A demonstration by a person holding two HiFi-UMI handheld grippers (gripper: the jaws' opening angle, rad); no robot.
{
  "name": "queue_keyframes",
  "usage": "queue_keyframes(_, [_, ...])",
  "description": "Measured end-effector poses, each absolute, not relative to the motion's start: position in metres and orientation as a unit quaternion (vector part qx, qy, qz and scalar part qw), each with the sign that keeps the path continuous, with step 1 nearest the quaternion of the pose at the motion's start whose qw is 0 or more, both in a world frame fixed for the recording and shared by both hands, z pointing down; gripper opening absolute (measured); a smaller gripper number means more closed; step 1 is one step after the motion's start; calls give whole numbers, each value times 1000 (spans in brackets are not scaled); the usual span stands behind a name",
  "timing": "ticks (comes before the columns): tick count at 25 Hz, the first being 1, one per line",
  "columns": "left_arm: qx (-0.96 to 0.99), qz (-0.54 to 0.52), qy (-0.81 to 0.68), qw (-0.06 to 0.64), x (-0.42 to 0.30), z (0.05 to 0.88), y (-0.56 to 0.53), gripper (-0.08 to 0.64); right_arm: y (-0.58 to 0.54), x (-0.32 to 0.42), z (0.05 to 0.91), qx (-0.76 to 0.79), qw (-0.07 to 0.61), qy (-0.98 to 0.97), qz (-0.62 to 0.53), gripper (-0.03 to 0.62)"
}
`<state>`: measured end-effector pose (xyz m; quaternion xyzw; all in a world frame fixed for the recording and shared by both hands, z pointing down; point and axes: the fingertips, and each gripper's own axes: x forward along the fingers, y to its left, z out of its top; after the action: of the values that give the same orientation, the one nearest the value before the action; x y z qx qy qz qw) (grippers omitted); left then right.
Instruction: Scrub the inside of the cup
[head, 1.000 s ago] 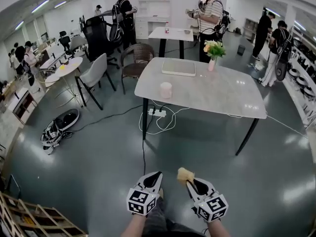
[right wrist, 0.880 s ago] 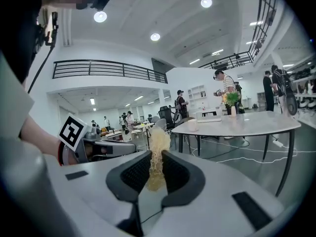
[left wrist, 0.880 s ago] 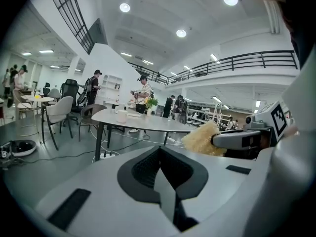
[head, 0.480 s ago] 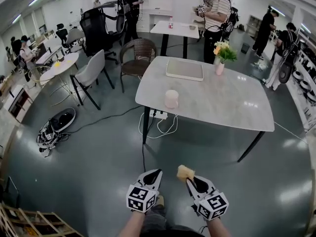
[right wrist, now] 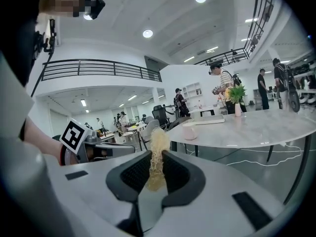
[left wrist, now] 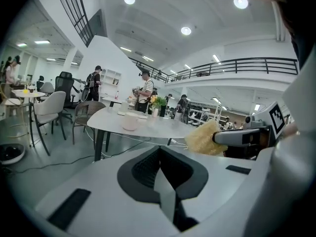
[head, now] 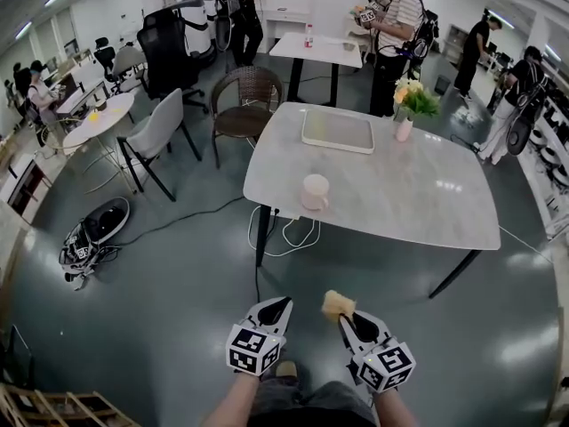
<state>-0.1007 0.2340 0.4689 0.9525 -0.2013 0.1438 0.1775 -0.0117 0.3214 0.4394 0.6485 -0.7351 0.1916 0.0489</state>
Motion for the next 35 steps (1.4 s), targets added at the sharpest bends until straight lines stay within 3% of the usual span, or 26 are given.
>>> queue_keyframes(14, [950,142,-212,181,-70,474,181,14,256,11,456,608,54,-765,205,61])
queue_keyframes(35, [926,149,-271,215,75,494,61,14,95,137,455,504,89,-839,186,61])
